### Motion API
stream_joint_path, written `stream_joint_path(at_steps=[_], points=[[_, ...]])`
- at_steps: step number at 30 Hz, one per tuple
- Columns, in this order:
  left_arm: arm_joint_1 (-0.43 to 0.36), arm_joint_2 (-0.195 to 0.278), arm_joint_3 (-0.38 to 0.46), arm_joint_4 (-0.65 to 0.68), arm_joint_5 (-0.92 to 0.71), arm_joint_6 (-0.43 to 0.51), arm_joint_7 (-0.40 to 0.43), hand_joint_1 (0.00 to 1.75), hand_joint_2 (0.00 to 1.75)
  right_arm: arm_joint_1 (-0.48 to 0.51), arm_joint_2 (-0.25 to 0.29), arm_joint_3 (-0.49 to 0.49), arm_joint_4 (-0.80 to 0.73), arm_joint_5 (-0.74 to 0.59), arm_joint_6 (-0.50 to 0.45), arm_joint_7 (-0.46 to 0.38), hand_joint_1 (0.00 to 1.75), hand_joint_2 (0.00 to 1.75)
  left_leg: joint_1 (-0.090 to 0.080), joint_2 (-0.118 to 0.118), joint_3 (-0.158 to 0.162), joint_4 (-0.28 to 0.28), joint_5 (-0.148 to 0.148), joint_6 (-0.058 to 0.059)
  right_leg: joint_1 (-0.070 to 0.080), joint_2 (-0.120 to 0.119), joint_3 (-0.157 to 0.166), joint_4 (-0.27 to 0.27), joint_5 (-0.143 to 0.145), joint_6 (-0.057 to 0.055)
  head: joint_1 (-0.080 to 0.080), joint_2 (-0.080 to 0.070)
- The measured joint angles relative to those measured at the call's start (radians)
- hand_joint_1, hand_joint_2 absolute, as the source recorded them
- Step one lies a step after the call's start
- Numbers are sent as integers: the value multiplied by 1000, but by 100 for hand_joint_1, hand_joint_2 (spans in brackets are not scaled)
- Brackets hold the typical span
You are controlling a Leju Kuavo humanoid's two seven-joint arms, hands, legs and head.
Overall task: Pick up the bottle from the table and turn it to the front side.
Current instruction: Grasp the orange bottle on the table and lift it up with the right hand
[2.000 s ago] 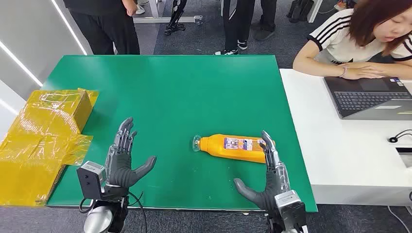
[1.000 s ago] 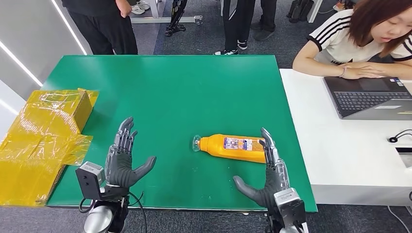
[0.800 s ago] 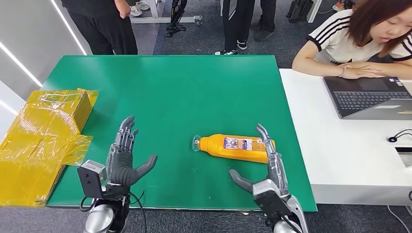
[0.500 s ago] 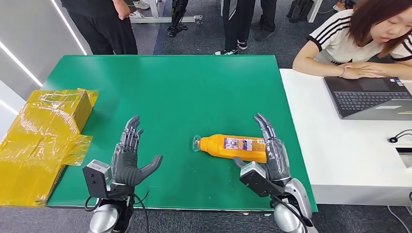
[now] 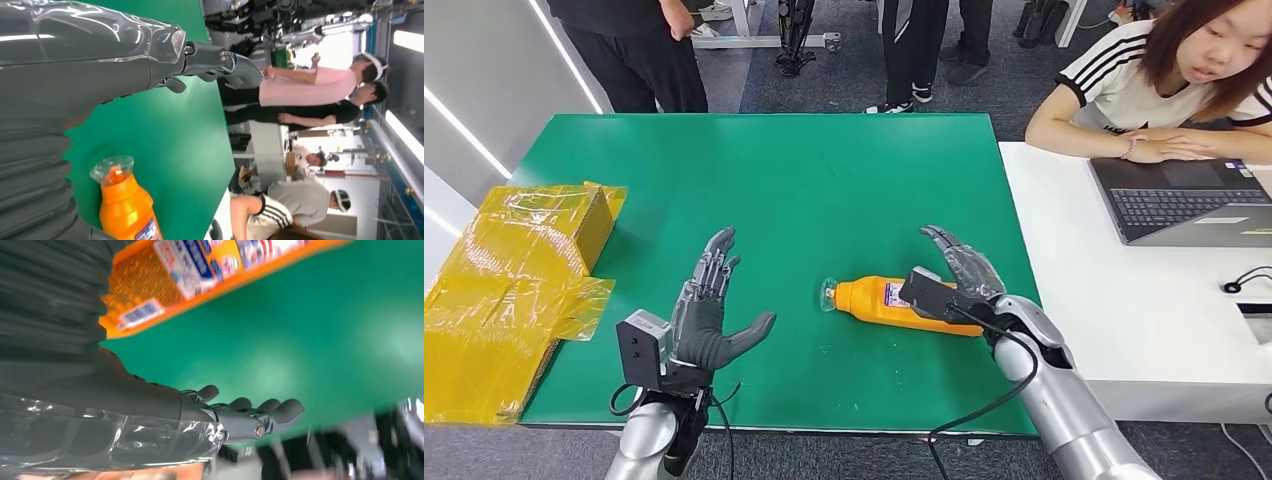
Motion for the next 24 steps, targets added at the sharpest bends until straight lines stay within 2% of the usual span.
stream_joint_path(at_steps=[7, 12, 20, 24], points=[[-32, 8, -20, 58, 23, -14, 1, 0, 175, -98, -57, 95, 151, -10, 143, 22, 0, 175, 0, -1, -1, 0, 0, 0, 0, -1, 0, 0, 0, 0, 0, 0], [-43, 10, -26, 83, 23, -15, 1, 0, 175, -146, -87, 137, 208, -10, 163, 23, 0, 175, 0, -1, 0, 0, 0, 0, 0, -1, 0, 0, 0, 0, 0, 0], [-49, 14, -34, 98, 24, -15, 1, 0, 175, -168, -99, 159, 238, -10, 166, 23, 0, 175, 0, -1, 0, 0, 0, 0, 0, -1, 0, 0, 0, 0, 0, 0], [-52, 14, -35, 102, 33, -19, 4, 0, 175, -193, -101, 181, 264, -16, 222, 25, 0, 175, 0, -1, 0, 0, 0, 0, 0, 0, 0, 0, 0, 0, 0, 0]])
